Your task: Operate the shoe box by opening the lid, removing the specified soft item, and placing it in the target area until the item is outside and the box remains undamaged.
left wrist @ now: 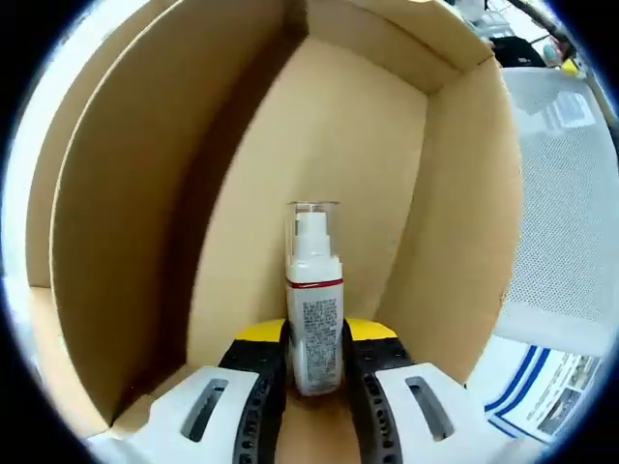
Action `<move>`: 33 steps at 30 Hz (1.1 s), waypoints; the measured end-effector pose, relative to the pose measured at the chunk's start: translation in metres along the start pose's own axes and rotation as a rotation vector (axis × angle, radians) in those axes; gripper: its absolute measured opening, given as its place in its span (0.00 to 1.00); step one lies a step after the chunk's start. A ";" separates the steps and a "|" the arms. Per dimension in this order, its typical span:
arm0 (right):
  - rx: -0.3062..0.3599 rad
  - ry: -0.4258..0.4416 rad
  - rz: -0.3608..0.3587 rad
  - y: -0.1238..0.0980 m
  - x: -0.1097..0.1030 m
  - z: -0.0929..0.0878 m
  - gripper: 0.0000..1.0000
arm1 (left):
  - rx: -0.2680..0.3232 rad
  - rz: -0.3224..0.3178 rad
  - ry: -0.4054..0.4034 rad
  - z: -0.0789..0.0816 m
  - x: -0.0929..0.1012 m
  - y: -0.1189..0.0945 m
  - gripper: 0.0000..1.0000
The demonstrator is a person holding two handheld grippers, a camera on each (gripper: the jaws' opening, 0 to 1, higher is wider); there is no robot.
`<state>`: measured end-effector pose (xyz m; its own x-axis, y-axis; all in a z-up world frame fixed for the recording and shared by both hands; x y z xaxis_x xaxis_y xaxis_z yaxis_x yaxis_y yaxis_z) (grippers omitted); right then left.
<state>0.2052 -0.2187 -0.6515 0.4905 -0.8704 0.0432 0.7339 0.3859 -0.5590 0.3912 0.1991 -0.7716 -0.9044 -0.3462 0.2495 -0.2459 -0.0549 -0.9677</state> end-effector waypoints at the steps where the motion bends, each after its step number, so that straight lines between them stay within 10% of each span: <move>1: -0.002 -0.002 0.000 0.000 0.000 0.000 0.96 | -0.001 0.002 0.005 0.000 -0.001 0.000 0.20; 33: 0.041 -0.028 -0.017 -0.003 0.000 0.006 0.95 | 0.137 0.118 0.035 0.001 0.005 -0.028 0.18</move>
<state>0.2061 -0.2182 -0.6447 0.4901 -0.8684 0.0759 0.7608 0.3836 -0.5235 0.3937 0.1981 -0.7432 -0.9364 -0.3251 0.1324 -0.0894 -0.1441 -0.9855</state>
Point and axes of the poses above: the point that each gripper's makers call its tool centre point, and the gripper's own axes: y roughly forward along the fingers, x roughly to its right, z roughly out of its top, the point moved 8 cm from there along -y, roughly backward along the fingers, and after that the axes turned 1 degree about -z, right-handed, at the moved point
